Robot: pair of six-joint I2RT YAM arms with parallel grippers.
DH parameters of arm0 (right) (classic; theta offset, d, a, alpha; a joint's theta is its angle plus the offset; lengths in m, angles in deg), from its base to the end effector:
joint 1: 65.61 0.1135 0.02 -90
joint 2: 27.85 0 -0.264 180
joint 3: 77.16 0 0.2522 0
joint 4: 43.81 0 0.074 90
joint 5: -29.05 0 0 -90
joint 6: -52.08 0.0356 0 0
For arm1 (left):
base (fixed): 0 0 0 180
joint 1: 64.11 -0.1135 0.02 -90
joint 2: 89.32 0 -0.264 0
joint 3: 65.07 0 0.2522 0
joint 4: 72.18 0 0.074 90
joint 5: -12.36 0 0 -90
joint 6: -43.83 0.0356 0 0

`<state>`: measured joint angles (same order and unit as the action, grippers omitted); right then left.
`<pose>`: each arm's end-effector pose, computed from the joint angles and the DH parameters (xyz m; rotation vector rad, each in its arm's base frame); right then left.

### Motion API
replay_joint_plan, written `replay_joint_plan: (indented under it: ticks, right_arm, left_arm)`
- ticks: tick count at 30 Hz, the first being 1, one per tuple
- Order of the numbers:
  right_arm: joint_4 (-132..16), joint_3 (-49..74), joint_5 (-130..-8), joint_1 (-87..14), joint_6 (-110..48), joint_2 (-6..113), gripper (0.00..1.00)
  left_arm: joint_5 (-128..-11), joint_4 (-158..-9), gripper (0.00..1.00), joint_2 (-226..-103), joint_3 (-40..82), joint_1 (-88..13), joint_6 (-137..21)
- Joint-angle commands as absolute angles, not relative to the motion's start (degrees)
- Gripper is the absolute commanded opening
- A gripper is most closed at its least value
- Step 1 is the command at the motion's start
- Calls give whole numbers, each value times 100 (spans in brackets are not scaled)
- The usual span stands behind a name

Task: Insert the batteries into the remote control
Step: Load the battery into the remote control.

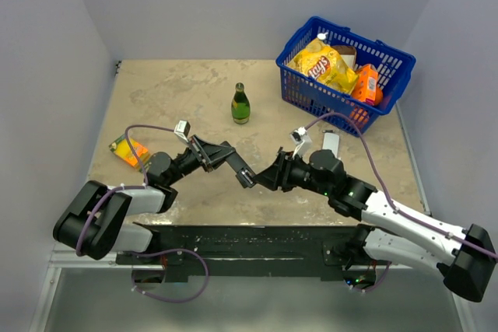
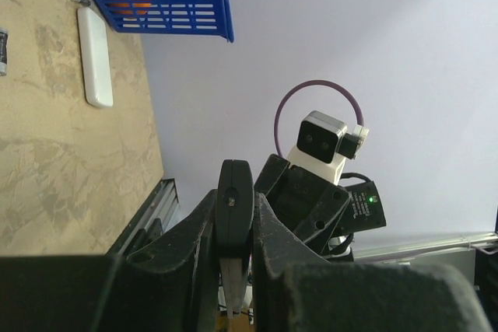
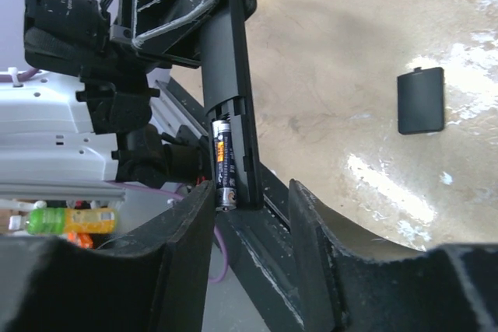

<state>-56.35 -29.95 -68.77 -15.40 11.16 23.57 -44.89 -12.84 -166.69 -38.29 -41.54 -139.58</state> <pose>0.1316 0.1656 0.2699 -0.1262 2.0792 1.2705 0.2005 -0.1042 0.1921 -0.5162 1.7414 -1.9661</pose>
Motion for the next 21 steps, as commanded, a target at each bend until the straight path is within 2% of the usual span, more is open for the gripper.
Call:
replay_joint_plan:
  ticks: [1, 3, 9, 16, 21]
  right_arm:
    - [-5204, -3053, -7080, -1560, 1192, 2471, 41]
    - [-5142, -3079, -7089, -1552, 1218, 2480, 35]
    - [-5106, -3044, -7168, -1552, 1209, 2550, 33]
    - [-4905, -3088, -7211, -1552, 1227, 2629, 19]
    - [-4623, -3106, -7378, -1552, 1253, 2805, 18]
  left_arm:
    - [-4459, 1038, 0, -16658, -3636, -4161, -13943]
    - [-4459, 1056, 0, -16649, -3636, -4161, -13943]
    - [-4468, 1100, 0, -16596, -3645, -4161, -13925]
    - [-4477, 1205, 0, -16518, -3628, -4152, -13890]
    - [-4556, 1083, 0, -16316, -3601, -4038, -13723]
